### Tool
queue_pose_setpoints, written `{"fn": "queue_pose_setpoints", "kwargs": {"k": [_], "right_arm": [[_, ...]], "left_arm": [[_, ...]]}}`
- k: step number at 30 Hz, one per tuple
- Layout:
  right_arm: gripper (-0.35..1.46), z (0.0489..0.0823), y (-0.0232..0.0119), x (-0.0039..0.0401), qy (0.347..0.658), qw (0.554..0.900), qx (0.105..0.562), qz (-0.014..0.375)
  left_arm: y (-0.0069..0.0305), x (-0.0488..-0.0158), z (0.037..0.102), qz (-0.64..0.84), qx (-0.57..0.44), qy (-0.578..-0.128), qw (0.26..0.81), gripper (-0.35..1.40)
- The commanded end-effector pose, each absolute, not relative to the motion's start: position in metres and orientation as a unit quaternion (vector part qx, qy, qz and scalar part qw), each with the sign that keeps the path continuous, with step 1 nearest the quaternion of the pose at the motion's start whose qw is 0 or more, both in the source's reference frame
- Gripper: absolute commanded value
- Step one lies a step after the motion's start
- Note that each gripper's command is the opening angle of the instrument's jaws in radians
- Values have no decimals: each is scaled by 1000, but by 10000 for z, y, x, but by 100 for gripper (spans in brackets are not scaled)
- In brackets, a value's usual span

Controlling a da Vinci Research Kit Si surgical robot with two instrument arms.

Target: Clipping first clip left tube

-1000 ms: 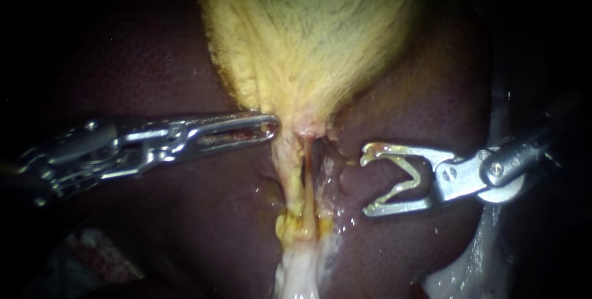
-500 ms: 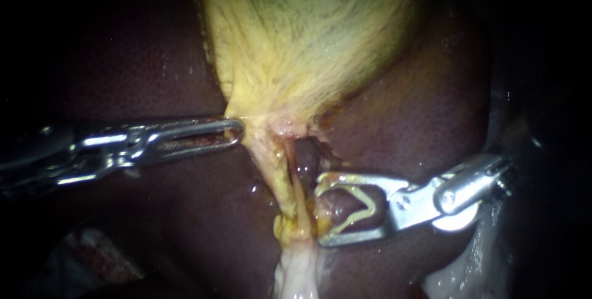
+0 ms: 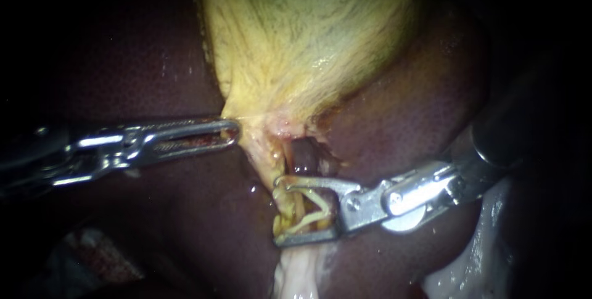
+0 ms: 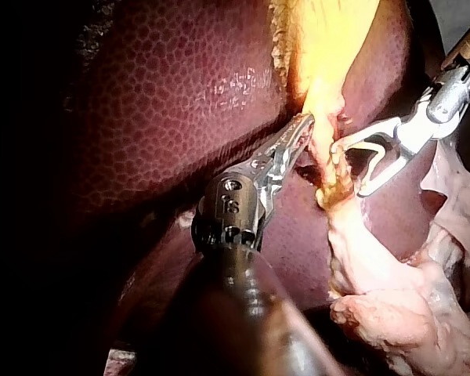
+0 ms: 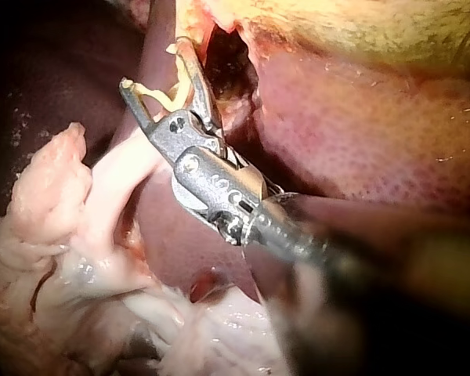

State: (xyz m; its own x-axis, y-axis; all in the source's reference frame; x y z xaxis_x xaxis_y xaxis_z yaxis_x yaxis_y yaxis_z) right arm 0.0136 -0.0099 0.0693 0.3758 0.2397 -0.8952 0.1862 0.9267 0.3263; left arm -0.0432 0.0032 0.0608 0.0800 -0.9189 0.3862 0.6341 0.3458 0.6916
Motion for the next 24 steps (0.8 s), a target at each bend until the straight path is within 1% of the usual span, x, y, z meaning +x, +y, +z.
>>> {"fn": "queue_pose_setpoints", "kwargs": {"k": [1, 5, 8, 13, 17, 24], "right_arm": [[59, 696, -97, 135, 557, 808, 191, 16], [59, 705, -94, 131, 547, 815, 190, 14], [58, 710, -94, 129, 531, 826, 188, 11], [58, 715, -92, 126, 521, 833, 186, 10], [57, 717, -93, 126, 506, 842, 185, 7], [57, 724, -96, 131, 502, 845, 184, 5]], "left_arm": [[32, -431, 607, -544, 176, -405, 713, -35], [31, -431, 605, -544, 176, -405, 713, -35], [30, -430, 604, -545, 176, -405, 713, -35], [31, -431, 599, -545, 176, -404, 713, -35], [32, -430, 595, -546, 177, -403, 713, -35], [32, -430, 589, -546, 177, -405, 711, -35]]}}
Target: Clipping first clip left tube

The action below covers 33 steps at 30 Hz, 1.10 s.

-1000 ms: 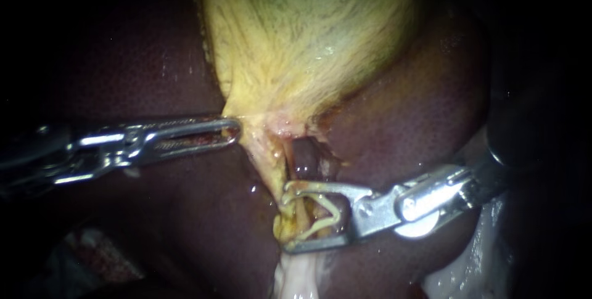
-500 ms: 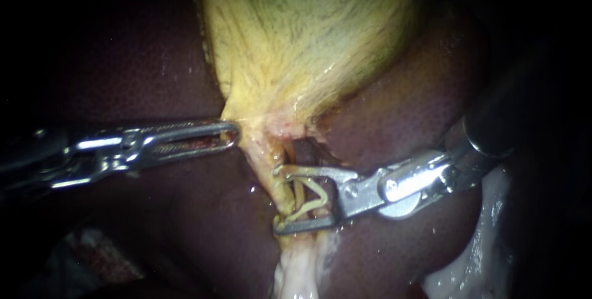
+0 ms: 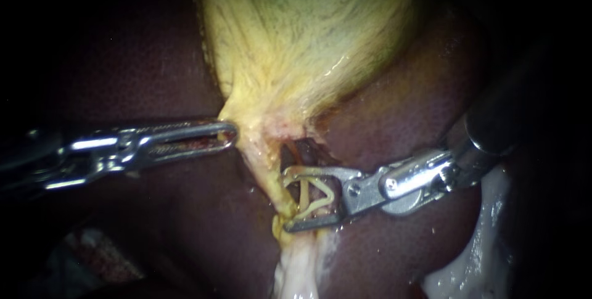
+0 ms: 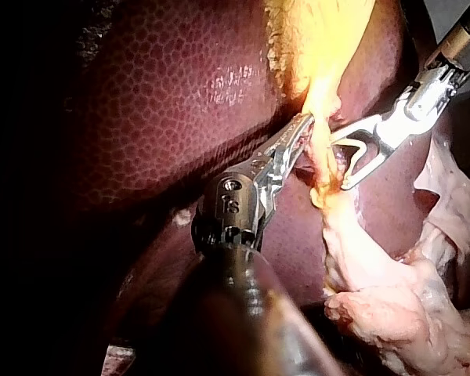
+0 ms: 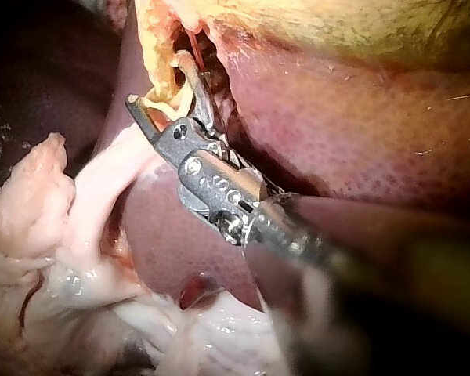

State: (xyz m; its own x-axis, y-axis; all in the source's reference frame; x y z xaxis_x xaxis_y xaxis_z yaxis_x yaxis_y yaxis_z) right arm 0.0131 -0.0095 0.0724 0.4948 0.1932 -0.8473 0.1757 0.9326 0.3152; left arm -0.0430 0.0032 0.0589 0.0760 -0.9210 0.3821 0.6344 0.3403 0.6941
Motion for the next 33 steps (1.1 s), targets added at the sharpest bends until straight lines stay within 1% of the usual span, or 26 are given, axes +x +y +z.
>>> {"fn": "queue_pose_setpoints", "kwargs": {"k": [1, 10, 19, 26, 33], "right_arm": [[57, 726, -96, 133, 501, 846, 183, 5], [58, 734, -110, 149, 501, 846, 183, 4], [53, 743, -127, 163, 507, 829, 238, -18], [51, 746, -129, 172, 507, 828, 238, -24], [44, 746, -128, 174, 506, 828, 240, -21]], "left_arm": [[32, -430, 588, -547, 177, -406, 711, -35], [34, -434, 588, -547, 177, -407, 710, -35], [39, -443, 590, -549, 176, -406, 709, -35], [40, -449, 591, -551, 174, -406, 708, -35], [41, -452, 591, -550, 176, -406, 708, -35]]}}
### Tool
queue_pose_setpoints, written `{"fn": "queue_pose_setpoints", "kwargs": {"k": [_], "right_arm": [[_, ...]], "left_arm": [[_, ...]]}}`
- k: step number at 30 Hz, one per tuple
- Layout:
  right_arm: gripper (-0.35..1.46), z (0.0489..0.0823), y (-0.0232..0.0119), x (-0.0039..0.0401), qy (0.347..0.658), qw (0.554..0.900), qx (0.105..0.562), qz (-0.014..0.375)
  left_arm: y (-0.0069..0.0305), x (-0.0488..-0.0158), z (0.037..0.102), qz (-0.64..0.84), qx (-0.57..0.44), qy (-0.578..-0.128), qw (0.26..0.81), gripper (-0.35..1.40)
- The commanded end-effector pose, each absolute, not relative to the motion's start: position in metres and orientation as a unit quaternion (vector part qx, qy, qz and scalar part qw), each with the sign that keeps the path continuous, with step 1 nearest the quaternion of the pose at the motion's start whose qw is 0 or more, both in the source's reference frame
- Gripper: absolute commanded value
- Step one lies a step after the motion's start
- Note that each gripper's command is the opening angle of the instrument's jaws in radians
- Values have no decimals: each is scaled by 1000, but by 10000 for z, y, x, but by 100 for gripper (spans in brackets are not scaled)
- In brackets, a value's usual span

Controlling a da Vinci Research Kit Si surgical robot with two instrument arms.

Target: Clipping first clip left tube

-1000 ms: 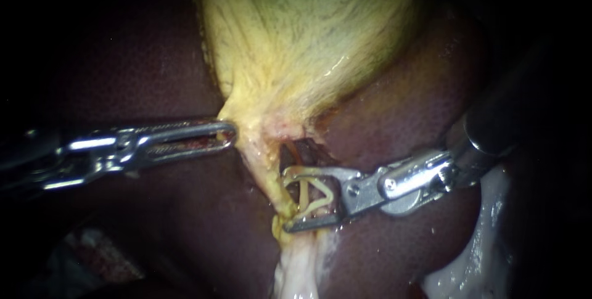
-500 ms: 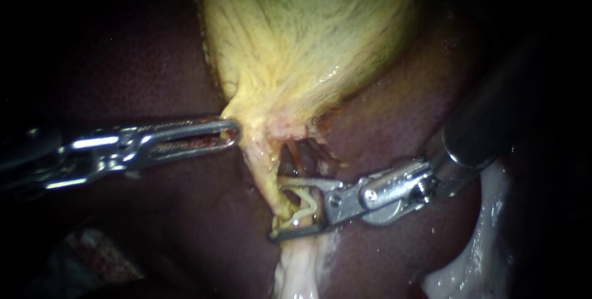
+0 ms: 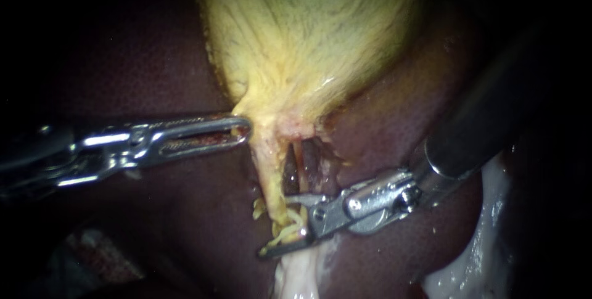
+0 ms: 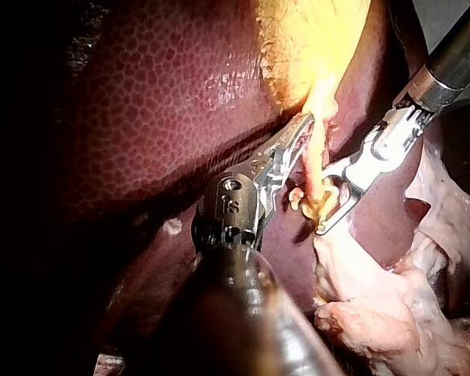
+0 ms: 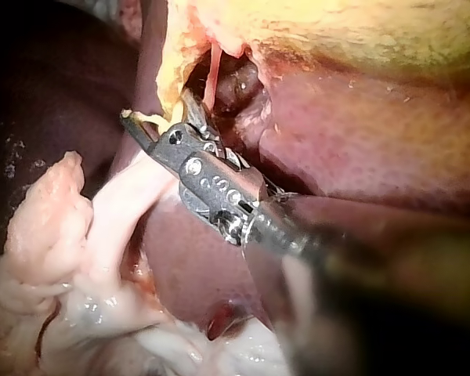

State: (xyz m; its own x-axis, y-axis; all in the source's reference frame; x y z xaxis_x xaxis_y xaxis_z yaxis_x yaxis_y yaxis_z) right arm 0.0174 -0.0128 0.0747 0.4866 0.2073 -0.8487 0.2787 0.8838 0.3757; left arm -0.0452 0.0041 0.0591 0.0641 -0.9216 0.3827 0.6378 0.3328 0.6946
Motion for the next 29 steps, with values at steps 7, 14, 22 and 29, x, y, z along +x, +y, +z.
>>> {"fn": "queue_pose_setpoints", "kwargs": {"k": [7, 14, 22, 29], "right_arm": [[-19, 742, -122, 169, 489, 831, 264, 29], [-35, 737, -114, 165, 472, 837, 273, 51], [-35, 743, -118, 165, 468, 839, 273, 51], [-35, 744, -120, 164, 468, 839, 274, 53]], "left_arm": [[42, -454, 591, -550, 175, -406, 708, -35], [42, -454, 591, -551, 175, -406, 708, -35], [42, -455, 592, -550, 176, -406, 708, -35], [42, -456, 592, -550, 176, -406, 708, -35]]}}
